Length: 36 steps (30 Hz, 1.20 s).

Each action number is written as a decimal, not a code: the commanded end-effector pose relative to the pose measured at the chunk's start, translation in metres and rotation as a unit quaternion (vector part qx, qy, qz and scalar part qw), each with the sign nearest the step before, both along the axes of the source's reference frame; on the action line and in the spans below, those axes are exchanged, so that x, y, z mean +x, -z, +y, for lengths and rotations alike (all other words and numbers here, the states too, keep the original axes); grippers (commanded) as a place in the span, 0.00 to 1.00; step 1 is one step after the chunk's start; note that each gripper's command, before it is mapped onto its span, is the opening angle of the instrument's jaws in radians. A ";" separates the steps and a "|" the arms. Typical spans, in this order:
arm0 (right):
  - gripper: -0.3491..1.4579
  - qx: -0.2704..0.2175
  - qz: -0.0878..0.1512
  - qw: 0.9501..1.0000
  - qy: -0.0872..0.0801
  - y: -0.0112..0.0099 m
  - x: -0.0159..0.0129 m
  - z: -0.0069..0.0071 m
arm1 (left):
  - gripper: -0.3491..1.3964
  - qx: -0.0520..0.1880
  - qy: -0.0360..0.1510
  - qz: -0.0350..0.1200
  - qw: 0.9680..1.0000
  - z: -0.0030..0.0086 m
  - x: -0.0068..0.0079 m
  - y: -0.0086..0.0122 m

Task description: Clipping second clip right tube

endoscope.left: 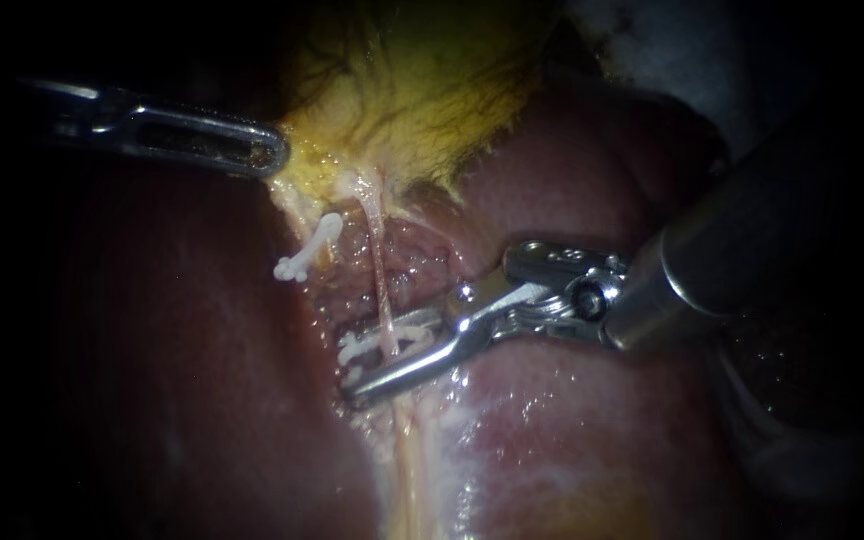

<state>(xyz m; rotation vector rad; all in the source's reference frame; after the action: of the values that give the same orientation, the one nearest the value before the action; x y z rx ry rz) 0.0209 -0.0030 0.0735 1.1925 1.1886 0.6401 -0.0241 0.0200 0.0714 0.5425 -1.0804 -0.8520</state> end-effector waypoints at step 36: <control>0.03 0.024 0.059 0.997 0.031 0.0003 -0.0002 -0.0008 | 0.00 0.000 0.000 0.000 1.000 -0.0001 0.0000 0.0000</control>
<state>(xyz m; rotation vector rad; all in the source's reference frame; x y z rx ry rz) 0.0206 -0.0037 0.0732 1.3190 1.2340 0.5627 -0.0241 0.0199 0.0714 0.5412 -1.0799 -0.8527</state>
